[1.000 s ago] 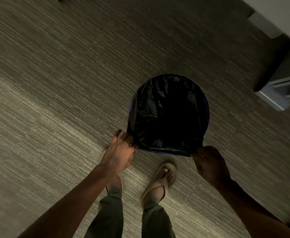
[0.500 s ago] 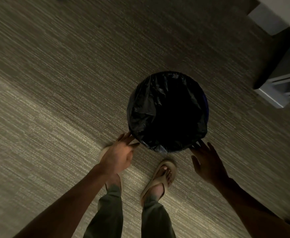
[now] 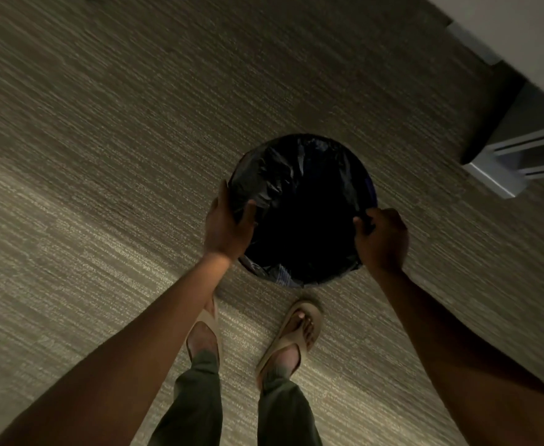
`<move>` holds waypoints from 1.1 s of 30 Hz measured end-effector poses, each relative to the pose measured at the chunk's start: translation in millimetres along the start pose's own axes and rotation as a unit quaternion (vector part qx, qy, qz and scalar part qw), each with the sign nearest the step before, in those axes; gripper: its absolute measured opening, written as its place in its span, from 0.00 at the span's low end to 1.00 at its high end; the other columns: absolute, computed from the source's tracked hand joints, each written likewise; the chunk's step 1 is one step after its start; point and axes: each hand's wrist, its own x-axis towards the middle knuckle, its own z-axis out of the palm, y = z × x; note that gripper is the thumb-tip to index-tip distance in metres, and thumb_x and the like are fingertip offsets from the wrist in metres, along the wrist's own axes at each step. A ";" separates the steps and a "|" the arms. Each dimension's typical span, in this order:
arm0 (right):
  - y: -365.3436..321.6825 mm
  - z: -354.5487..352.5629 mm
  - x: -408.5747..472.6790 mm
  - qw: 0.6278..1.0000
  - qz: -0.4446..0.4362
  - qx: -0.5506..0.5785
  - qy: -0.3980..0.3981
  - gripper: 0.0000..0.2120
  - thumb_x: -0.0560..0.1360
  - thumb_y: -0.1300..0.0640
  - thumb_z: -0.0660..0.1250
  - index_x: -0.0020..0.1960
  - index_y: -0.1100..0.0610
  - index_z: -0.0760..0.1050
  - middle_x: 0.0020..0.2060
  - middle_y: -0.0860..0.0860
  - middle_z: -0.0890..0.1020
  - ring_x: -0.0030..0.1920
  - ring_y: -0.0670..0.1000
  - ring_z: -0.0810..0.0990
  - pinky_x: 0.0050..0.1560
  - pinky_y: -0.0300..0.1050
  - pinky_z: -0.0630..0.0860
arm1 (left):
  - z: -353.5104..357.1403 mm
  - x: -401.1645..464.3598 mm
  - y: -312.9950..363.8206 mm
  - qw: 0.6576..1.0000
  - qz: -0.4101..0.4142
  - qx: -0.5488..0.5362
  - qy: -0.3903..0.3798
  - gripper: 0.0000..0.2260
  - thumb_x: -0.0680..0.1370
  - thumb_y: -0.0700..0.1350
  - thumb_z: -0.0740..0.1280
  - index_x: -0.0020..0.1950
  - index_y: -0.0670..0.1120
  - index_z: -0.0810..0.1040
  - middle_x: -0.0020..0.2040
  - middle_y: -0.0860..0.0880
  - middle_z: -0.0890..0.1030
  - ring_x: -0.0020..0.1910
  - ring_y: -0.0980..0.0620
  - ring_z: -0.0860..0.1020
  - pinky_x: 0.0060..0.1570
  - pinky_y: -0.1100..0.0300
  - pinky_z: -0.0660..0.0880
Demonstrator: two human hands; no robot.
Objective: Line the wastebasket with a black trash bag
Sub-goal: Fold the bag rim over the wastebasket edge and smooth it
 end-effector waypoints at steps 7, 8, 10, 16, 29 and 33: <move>9.6 -13.4 32.0 0.988 0.113 0.093 0.056 0.09 0.77 0.56 0.73 0.54 0.62 0.82 0.49 0.60 0.87 0.48 0.60 0.84 0.43 0.40 0.69 | -7.9 28.8 -13.7 0.998 -0.054 0.011 -0.031 0.17 0.83 0.43 0.63 0.71 0.38 0.73 0.64 0.35 0.81 0.63 0.36 0.80 0.59 0.43 0.78; 12.8 -15.3 34.3 0.986 0.116 0.111 0.053 0.09 0.77 0.57 0.73 0.54 0.61 0.82 0.49 0.59 0.87 0.45 0.58 0.84 0.39 0.38 0.69 | -10.0 30.1 -13.5 0.998 -0.054 0.012 -0.024 0.19 0.83 0.44 0.63 0.73 0.38 0.72 0.65 0.36 0.81 0.63 0.37 0.80 0.59 0.45 0.78; 16.9 -18.4 36.1 0.981 0.116 0.150 0.040 0.09 0.78 0.59 0.72 0.57 0.59 0.79 0.50 0.58 0.87 0.43 0.54 0.83 0.35 0.35 0.70 | -13.4 26.2 -11.0 0.998 -0.040 -0.028 -0.039 0.20 0.82 0.47 0.62 0.73 0.42 0.73 0.65 0.39 0.82 0.63 0.40 0.80 0.59 0.47 0.78; 8.9 -20.8 42.9 0.940 0.162 0.295 -0.063 0.15 0.76 0.53 0.65 0.61 0.51 0.81 0.52 0.45 0.84 0.58 0.55 0.83 0.55 0.51 0.80 | -11.5 26.5 -12.8 0.986 -0.030 -0.131 -0.096 0.27 0.79 0.56 0.64 0.77 0.48 0.71 0.70 0.44 0.79 0.69 0.43 0.77 0.70 0.42 0.74; -23.0 -2.0 73.2 0.980 0.108 0.079 -0.144 0.29 0.87 0.43 0.47 0.75 0.63 0.70 0.70 0.67 0.75 0.70 0.66 0.74 0.68 0.55 0.68 | 5.6 64.1 12.3 0.985 0.068 0.143 -0.067 0.37 0.81 0.54 0.67 0.84 0.43 0.54 0.77 0.35 0.68 0.74 0.34 0.69 0.68 0.46 0.70; -21.8 -7.7 64.0 0.998 -0.050 0.045 0.020 0.28 0.86 0.44 0.56 0.78 0.62 0.66 0.74 0.64 0.72 0.74 0.64 0.71 0.72 0.56 0.70 | -4.2 65.1 14.2 0.921 0.273 0.277 0.026 0.31 0.81 0.51 0.64 0.81 0.39 0.63 0.77 0.35 0.68 0.76 0.34 0.67 0.72 0.42 0.69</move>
